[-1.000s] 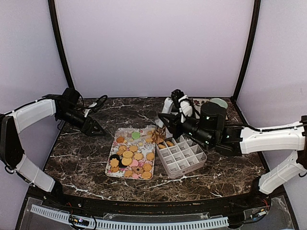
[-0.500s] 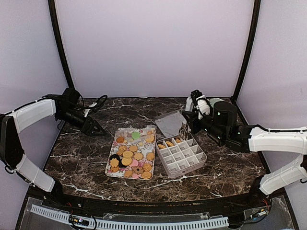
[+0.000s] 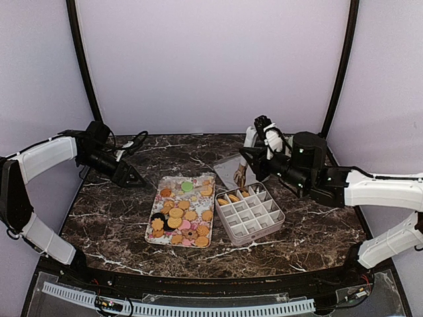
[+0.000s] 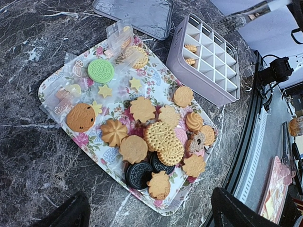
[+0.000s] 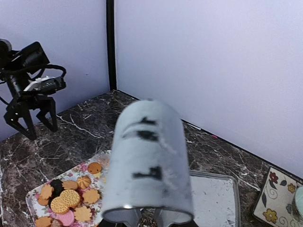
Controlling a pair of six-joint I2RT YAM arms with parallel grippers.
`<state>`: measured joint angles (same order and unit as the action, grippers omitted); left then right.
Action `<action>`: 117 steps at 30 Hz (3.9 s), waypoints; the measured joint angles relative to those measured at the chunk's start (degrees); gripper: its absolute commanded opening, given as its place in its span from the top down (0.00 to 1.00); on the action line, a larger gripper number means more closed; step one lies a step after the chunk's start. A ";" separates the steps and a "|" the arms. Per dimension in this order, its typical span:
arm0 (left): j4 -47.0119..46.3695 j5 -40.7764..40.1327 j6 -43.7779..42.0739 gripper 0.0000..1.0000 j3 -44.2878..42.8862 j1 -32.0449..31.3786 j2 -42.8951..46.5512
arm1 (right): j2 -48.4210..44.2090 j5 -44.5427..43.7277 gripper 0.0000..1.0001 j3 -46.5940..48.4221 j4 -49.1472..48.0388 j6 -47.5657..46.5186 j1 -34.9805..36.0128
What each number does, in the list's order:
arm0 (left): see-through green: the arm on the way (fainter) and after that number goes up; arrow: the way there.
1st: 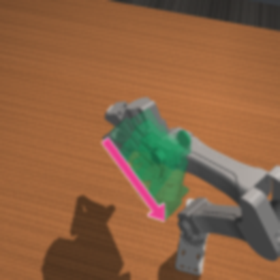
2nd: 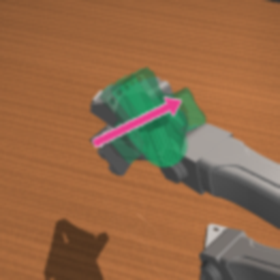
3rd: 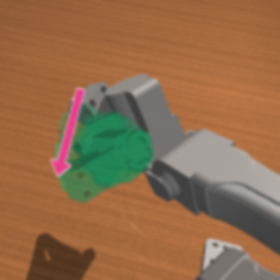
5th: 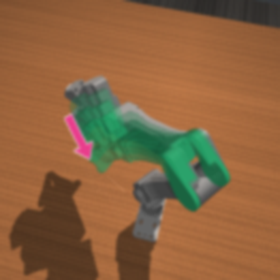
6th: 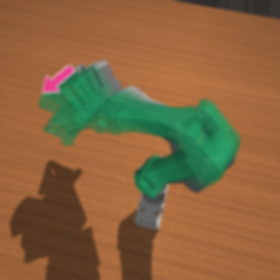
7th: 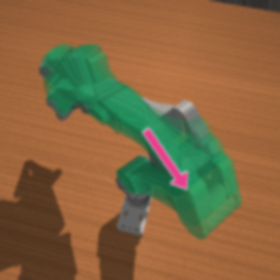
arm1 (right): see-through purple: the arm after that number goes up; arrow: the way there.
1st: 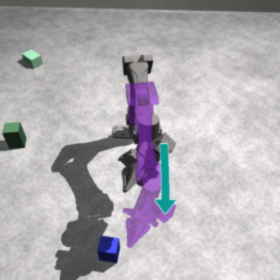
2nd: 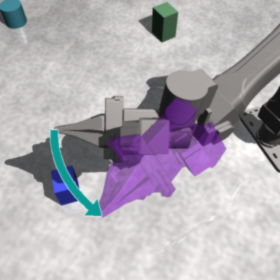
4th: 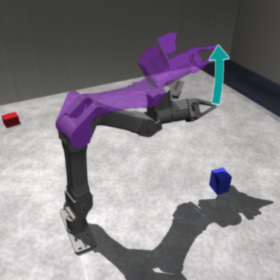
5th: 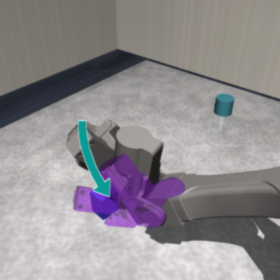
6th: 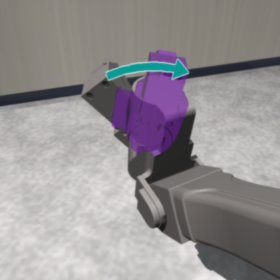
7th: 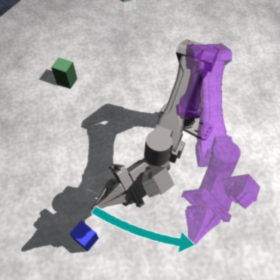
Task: Pack the cookies
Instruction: Place the fake cookies in the empty pocket of the box, then pick up the fake cookies from the plate, then place the fake cookies in the empty pocket of the box.
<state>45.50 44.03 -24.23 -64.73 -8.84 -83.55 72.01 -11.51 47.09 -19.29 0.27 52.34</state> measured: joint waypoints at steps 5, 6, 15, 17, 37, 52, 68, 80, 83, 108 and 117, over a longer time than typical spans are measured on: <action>0.02 -0.63 0.07 0.06 0.00 0.04 -0.02 | 2.47 0.09 0.84 3.02 -1.20 -0.20 8.96; 0.00 -0.70 0.07 0.06 0.00 0.09 -0.02 | 3.65 0.07 0.84 3.56 -1.70 -0.20 10.73; 0.02 -1.40 0.07 0.05 0.00 0.98 -0.02 | 16.52 1.25 0.82 5.99 -4.70 1.31 18.75; 0.04 -1.44 0.07 0.05 0.00 1.03 -0.02 | 18.60 1.46 0.80 6.60 -4.83 1.75 19.45; 0.02 -1.42 0.07 0.05 0.00 1.25 -0.02 | 22.10 -3.61 0.69 8.24 -8.04 1.49 20.04; 0.02 -1.40 0.07 0.05 0.09 1.25 -0.02 | 22.71 -5.14 0.64 6.82 -8.24 1.86 19.50; 0.00 -1.09 0.07 0.05 0.09 1.25 -0.02 | 23.96 -5.29 0.57 6.43 -8.57 2.10 19.10; -0.57 -0.17 -0.17 0.05 1.14 1.25 -0.02 | 25.51 -3.32 0.57 6.45 -9.40 5.49 19.12; -0.57 -0.24 -0.20 0.04 1.14 1.25 -0.02 | 25.73 -3.28 0.61 6.45 -9.88 6.03 19.12; -0.02 -0.74 -0.15 0.05 1.01 1.25 0.00 | 17.42 -5.31 0.71 5.07 -5.01 2.67 16.55; 0.46 -1.27 -0.13 0.05 0.92 1.25 0.00 | 7.50 -6.80 0.71 4.26 -3.02 -0.81 8.81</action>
<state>45.95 42.76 -24.36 -63.81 -7.60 -83.55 79.50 -18.31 51.35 -22.31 -0.54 61.14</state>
